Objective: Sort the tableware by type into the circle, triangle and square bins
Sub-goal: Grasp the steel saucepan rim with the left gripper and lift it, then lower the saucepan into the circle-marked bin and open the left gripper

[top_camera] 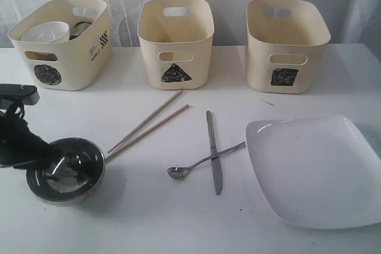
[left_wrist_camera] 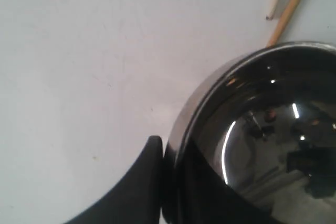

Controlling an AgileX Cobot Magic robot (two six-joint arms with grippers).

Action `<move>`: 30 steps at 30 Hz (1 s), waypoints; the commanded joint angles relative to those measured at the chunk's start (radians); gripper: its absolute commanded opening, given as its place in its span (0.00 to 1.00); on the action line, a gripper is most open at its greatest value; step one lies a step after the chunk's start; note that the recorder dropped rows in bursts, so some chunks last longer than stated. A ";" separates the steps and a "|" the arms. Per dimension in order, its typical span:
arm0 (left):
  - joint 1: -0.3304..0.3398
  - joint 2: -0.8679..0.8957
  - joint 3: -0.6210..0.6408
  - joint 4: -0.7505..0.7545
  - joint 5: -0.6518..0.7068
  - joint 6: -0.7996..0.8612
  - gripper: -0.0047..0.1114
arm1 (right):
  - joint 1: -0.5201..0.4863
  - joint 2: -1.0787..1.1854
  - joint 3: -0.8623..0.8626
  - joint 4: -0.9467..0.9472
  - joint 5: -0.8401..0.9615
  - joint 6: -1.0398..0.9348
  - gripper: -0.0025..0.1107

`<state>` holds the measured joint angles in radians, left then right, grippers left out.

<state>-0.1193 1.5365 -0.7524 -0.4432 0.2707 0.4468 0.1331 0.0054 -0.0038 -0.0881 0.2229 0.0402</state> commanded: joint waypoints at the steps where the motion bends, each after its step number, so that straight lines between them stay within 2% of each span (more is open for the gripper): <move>1: 0.001 -0.119 -0.101 0.026 -0.027 -0.005 0.04 | -0.006 -0.005 0.004 -0.005 -0.004 0.003 0.02; 6: 0.079 -0.146 -0.308 0.029 -0.075 -0.005 0.04 | -0.006 -0.005 0.004 -0.005 -0.002 0.003 0.02; 13: 0.212 0.050 -0.653 0.029 -0.114 -0.049 0.04 | -0.006 -0.005 0.004 -0.005 -0.002 0.003 0.02; 22: 0.228 0.378 -0.997 0.029 -0.119 -0.054 0.04 | -0.006 -0.005 0.004 -0.005 -0.004 0.003 0.02; 30: 0.230 0.552 -1.146 0.029 -0.110 -0.054 0.04 | -0.006 -0.005 0.004 -0.005 -0.004 0.003 0.02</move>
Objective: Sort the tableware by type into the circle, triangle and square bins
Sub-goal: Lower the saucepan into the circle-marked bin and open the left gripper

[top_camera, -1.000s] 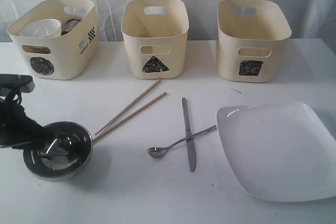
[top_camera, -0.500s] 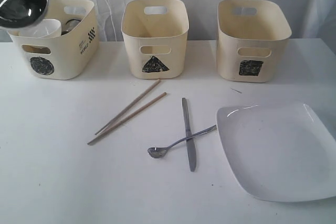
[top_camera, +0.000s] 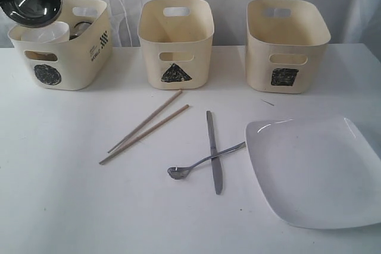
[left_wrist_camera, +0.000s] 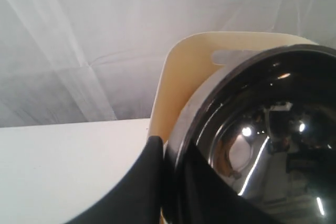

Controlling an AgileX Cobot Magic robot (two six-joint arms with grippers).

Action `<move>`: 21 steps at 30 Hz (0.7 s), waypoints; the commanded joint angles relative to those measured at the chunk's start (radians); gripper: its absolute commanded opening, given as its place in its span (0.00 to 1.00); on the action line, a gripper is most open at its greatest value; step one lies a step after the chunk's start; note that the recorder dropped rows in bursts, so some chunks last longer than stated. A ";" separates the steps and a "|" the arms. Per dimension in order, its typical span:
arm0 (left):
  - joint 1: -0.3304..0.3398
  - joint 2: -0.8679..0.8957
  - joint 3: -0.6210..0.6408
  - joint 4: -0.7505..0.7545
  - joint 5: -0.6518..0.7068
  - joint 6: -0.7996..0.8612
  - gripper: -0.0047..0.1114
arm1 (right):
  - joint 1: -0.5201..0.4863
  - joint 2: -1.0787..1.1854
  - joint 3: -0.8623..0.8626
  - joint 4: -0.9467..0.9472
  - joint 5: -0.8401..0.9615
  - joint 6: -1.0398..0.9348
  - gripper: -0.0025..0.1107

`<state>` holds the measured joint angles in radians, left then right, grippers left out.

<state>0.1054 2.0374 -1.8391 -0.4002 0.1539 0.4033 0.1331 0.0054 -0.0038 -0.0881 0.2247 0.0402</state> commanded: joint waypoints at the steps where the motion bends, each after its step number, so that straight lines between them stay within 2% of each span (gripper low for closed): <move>1: 0.009 0.066 -0.066 -0.014 0.007 -0.011 0.04 | -0.006 -0.005 0.004 -0.005 -0.006 0.003 0.02; 5: 0.011 0.104 -0.082 -0.007 0.019 -0.011 0.05 | -0.006 -0.005 0.004 -0.005 -0.006 0.021 0.02; 8: 0.011 0.104 -0.082 -0.011 0.032 -0.011 0.17 | -0.006 -0.005 0.004 -0.005 -0.006 0.019 0.02; 12: 0.011 0.078 -0.082 -0.015 0.058 -0.011 0.38 | -0.006 -0.005 0.004 -0.005 -0.006 0.019 0.02; 14: 0.011 0.062 -0.082 -0.015 0.078 -0.011 0.45 | -0.006 -0.005 0.004 -0.005 -0.006 0.019 0.02; 17: 0.011 0.044 -0.082 -0.017 0.106 -0.011 0.46 | -0.006 -0.005 0.004 -0.005 -0.006 0.019 0.02; 21: 0.011 0.009 -0.063 -0.017 0.188 -0.005 0.40 | -0.006 -0.005 0.004 -0.005 -0.004 0.019 0.02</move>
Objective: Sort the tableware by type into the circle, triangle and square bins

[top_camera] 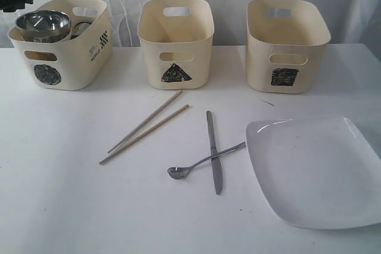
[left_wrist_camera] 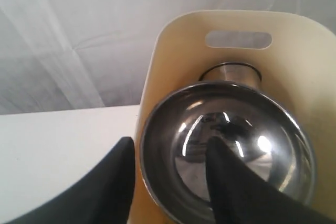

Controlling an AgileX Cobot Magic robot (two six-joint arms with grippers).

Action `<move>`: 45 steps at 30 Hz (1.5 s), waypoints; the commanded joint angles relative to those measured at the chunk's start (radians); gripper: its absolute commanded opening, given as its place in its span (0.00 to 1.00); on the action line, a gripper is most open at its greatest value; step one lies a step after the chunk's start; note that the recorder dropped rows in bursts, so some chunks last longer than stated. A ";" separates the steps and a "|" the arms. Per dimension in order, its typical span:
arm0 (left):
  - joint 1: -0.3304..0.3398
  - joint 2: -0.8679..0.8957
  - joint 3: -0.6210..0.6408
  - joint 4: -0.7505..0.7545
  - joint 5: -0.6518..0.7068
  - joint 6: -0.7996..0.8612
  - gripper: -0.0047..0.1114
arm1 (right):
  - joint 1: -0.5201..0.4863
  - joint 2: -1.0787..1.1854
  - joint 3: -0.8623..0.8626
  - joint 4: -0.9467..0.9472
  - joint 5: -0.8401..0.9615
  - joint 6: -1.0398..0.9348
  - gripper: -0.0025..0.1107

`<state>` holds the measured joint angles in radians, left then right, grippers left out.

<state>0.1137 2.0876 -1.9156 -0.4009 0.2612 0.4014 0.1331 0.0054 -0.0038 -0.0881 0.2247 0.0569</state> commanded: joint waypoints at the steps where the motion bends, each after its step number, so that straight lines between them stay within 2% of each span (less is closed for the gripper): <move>1: 0.003 -0.056 0.033 -0.017 0.094 -0.003 0.37 | -0.006 -0.005 0.004 -0.005 -0.004 0.003 0.02; 6: 0.003 -0.214 0.213 -0.017 0.036 -0.001 0.17 | -0.006 -0.005 0.004 -0.005 -0.004 0.003 0.02; 8: 0.003 -0.304 0.314 -0.021 -0.002 -0.001 0.10 | -0.006 -0.005 0.004 -0.005 -0.004 0.003 0.02; 9: 0.001 -0.384 0.417 -0.037 -0.016 -0.001 0.05 | -0.006 -0.005 0.004 -0.005 -0.004 0.003 0.02; 12: -0.015 -0.574 0.626 -0.064 -0.080 0.002 0.04 | -0.006 -0.005 0.004 -0.005 -0.005 0.003 0.02; 18: -0.143 -1.055 1.116 -0.064 -0.261 -0.002 0.04 | -0.006 -0.005 0.004 -0.005 -0.005 0.003 0.02; 21: -0.176 -1.276 1.299 -0.064 -0.261 -0.017 0.04 | -0.006 -0.005 0.004 -0.005 -0.005 0.003 0.02; 24: -0.179 -1.481 1.455 -0.064 -0.188 -0.087 0.04 | -0.006 -0.005 0.004 -0.005 -0.005 0.003 0.02; 28: -0.179 -1.597 1.486 -0.063 0.109 -0.138 0.04 | -0.006 -0.005 0.004 -0.005 -0.005 0.003 0.02; 31: -0.179 -1.610 1.486 -0.063 0.238 -0.138 0.04 | -0.006 -0.005 0.004 -0.005 -0.005 0.003 0.02; 34: -0.179 -1.610 1.486 -0.063 0.304 -0.138 0.04 | -0.006 -0.005 0.004 -0.005 -0.005 0.003 0.02; 38: -0.185 -1.626 1.496 -0.068 0.287 -0.135 0.04 | -0.006 -0.005 0.004 -0.005 -0.005 0.003 0.02; 41: -0.185 -1.681 1.557 -0.100 0.176 -0.084 0.04 | -0.006 -0.005 0.004 -0.005 -0.005 0.003 0.02; 45: -0.185 -1.817 1.701 -0.256 0.014 0.100 0.04 | -0.006 -0.005 0.004 -0.005 -0.005 0.003 0.02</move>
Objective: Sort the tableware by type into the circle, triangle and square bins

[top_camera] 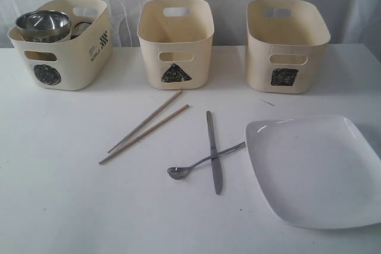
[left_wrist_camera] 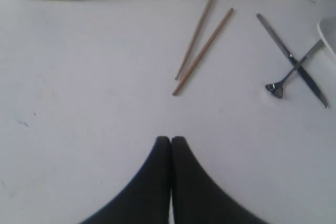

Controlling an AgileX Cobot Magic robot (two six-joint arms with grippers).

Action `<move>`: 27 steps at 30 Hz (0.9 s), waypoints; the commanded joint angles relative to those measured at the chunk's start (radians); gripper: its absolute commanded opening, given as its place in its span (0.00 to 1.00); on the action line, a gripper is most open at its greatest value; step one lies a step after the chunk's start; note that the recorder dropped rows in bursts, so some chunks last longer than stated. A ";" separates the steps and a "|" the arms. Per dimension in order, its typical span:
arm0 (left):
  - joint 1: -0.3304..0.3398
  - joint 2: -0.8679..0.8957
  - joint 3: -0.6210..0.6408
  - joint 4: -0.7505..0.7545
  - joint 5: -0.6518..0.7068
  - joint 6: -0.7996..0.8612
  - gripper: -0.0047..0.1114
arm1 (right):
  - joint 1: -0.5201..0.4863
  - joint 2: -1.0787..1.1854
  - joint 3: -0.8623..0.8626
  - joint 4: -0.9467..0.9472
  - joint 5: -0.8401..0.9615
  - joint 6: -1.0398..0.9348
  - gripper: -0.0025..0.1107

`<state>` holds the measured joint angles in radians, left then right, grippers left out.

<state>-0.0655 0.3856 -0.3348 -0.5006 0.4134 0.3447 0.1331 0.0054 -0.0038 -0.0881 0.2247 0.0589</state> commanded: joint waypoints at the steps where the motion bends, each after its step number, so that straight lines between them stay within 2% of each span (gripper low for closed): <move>1: -0.006 -0.142 0.157 -0.187 -0.160 0.188 0.04 | -0.006 -0.005 0.004 -0.005 -0.005 0.001 0.02; 3: -0.006 -0.211 0.224 -0.251 -0.178 0.239 0.04 | -0.006 -0.005 0.004 -0.005 -0.005 0.001 0.02; 8: -0.006 -0.364 0.335 -0.269 -0.183 0.242 0.04 | -0.006 -0.005 0.004 -0.005 -0.005 0.001 0.02; 27: -0.006 -0.386 0.335 -0.275 -0.129 0.271 0.04 | -0.006 -0.005 0.004 -0.005 -0.008 0.001 0.02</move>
<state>-0.0655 0.0051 -0.0028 -0.7575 0.2640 0.5859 0.1331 0.0054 -0.0022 -0.0881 0.2247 0.0589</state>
